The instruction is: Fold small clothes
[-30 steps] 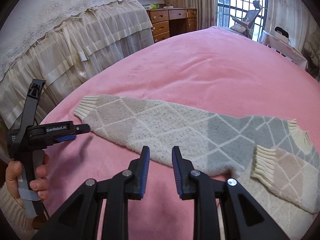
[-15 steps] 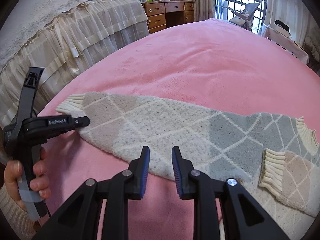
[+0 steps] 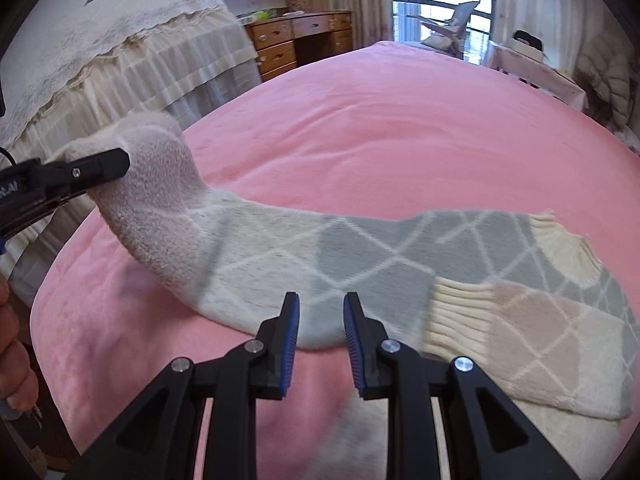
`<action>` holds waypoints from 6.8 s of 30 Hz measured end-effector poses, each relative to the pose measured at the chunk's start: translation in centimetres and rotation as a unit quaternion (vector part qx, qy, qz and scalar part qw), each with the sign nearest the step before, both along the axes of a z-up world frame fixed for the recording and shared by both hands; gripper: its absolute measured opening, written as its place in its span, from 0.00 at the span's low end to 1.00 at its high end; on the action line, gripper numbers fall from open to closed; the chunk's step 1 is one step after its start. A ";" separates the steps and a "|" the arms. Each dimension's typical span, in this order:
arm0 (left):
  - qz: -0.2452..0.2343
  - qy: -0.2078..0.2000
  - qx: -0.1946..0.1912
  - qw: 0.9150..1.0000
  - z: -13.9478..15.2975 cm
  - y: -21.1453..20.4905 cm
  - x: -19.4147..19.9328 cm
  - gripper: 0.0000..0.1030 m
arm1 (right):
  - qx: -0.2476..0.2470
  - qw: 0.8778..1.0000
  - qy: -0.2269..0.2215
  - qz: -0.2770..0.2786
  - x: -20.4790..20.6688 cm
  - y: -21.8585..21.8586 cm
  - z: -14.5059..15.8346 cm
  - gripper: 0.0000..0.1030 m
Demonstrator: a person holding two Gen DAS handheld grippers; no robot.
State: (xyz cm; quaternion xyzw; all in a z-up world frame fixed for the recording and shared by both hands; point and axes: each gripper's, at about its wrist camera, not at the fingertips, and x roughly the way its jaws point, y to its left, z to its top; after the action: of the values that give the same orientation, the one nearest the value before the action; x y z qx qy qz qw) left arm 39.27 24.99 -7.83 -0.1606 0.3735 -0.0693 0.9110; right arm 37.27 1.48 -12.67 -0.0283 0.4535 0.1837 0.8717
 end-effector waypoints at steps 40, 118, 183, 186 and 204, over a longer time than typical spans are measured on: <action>-0.089 0.089 0.194 0.973 -7.0 -10.5 -2.7 0.73 | 0.136 0.973 0.094 -0.159 -1.4 -26.7 -3.4 0.53; 0.063 0.170 -0.014 0.983 -16.0 -9.1 -1.4 0.30 | 0.052 0.948 0.099 -0.298 2.3 -37.5 -7.8 0.21; -0.032 0.039 0.070 0.996 1.1 -16.9 -19.3 0.72 | 0.034 0.964 -0.056 -0.258 -25.8 -34.6 6.1 0.07; -0.050 0.030 0.083 0.995 2.4 -17.5 -21.6 0.72 | 0.032 0.964 -0.066 -0.255 -27.2 -33.8 7.4 0.07; -0.086 0.005 0.165 0.983 1.2 -19.8 -30.3 0.77 | 0.003 0.972 -0.051 -0.227 -33.5 -31.3 5.9 0.19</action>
State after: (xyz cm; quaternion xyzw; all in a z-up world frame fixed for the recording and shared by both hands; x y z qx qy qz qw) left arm 8.92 5.19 -6.64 0.0240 0.3966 -0.0839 0.9138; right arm 3.73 -29.82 -6.74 0.0688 0.4021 -0.0196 0.9128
